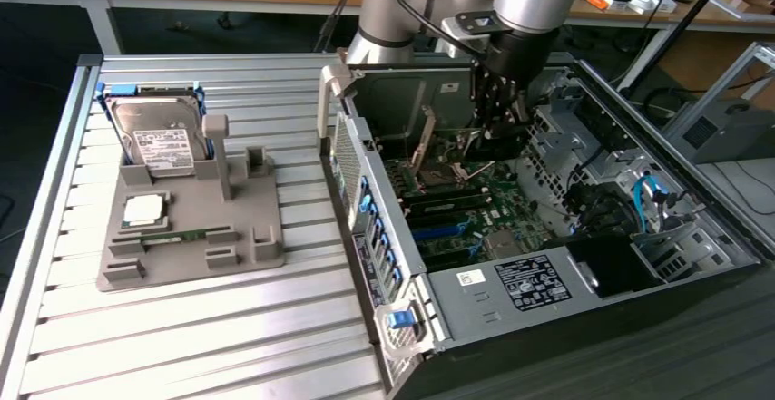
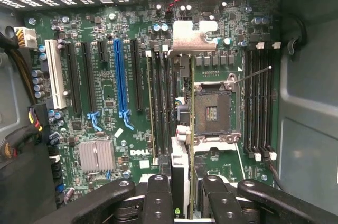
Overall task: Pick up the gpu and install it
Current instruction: 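Insert the gpu into the slot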
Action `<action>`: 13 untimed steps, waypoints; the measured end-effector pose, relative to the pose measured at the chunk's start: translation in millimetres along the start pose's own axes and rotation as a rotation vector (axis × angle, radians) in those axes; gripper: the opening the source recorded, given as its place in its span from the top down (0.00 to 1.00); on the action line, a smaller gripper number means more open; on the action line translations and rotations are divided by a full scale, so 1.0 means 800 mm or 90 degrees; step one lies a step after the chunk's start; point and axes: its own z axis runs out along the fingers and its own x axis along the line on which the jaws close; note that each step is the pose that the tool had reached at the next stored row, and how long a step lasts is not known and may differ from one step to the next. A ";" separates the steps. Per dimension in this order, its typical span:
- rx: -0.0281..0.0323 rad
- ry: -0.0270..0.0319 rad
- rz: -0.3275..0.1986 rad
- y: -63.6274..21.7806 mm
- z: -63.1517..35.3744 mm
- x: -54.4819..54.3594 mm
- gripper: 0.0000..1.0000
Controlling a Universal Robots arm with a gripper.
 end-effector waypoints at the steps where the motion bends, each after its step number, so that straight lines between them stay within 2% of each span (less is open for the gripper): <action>1: 0.0000 0.0000 0.000 0.000 0.000 0.000 0.73; 13: 0.0000 0.0001 0.000 0.000 0.000 0.005 0.73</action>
